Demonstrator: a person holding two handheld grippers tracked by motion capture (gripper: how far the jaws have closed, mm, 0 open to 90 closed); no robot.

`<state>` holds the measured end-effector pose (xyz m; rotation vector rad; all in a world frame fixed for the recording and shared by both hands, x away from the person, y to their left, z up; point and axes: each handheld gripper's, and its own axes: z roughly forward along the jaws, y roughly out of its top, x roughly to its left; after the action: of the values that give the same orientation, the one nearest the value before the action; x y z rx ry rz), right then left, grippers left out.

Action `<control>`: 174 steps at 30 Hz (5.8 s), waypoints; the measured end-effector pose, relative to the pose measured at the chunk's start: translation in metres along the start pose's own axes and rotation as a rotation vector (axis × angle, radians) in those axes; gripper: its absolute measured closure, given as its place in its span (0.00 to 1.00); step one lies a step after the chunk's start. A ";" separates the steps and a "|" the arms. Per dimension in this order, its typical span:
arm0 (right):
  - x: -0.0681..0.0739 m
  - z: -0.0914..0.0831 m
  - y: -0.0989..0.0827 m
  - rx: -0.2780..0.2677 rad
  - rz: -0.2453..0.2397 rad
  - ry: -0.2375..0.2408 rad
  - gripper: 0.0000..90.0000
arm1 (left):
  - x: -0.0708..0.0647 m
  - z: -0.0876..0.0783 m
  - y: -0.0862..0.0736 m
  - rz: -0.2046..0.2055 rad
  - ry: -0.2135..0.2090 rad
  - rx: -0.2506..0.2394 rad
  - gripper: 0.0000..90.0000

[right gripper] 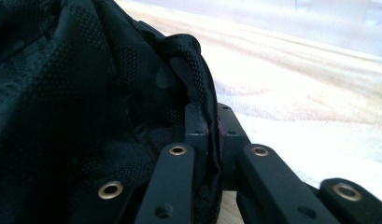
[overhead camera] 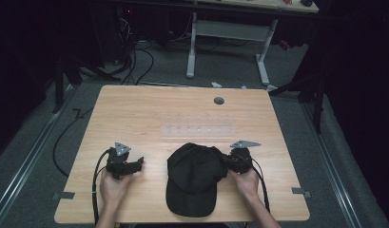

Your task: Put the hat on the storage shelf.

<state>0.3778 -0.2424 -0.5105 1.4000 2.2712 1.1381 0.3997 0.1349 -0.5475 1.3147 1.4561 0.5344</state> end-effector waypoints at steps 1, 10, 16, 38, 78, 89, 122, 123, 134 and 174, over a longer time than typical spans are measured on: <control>0.000 0.000 0.000 0.000 0.000 0.000 0.96 | 0.000 0.000 0.000 0.000 0.000 0.000 0.28; -0.004 -0.021 0.007 -0.080 0.017 0.046 0.96 | 0.000 0.000 0.000 0.001 -0.001 0.001 0.28; -0.005 -0.036 0.015 -0.128 0.006 0.061 0.96 | 0.000 0.000 0.000 0.001 -0.001 0.001 0.28; 0.001 -0.090 0.049 -0.267 -0.072 0.133 0.96 | -0.005 0.000 0.002 -0.009 -0.026 0.045 0.28; 0.019 -0.097 0.097 -0.332 -0.194 0.206 0.96 | -0.107 -0.058 0.046 -0.031 -0.659 0.140 0.16; 0.026 -0.093 0.107 -0.334 -0.229 0.261 0.96 | -0.124 -0.047 0.054 0.008 -0.679 0.180 0.16; 0.027 -0.069 0.120 -0.337 -0.237 0.312 0.90 | -0.129 -0.069 0.058 0.019 -0.818 0.293 0.97; 0.027 -0.069 0.120 -0.336 -0.231 0.315 0.87 | -0.129 -0.070 0.058 0.017 -0.802 0.289 0.97; 0.019 -0.080 0.117 -0.342 -0.190 0.299 0.56 | -0.118 -0.071 0.064 -0.039 -0.728 0.240 0.97; -0.032 -0.017 -0.029 -0.026 -0.066 -0.243 0.52 | -0.100 -0.059 0.112 -0.211 -0.448 -0.011 0.97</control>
<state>0.3660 -0.2841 -0.5260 1.3608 2.1085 0.9188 0.3803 0.0952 -0.3925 1.1628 1.1932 0.0976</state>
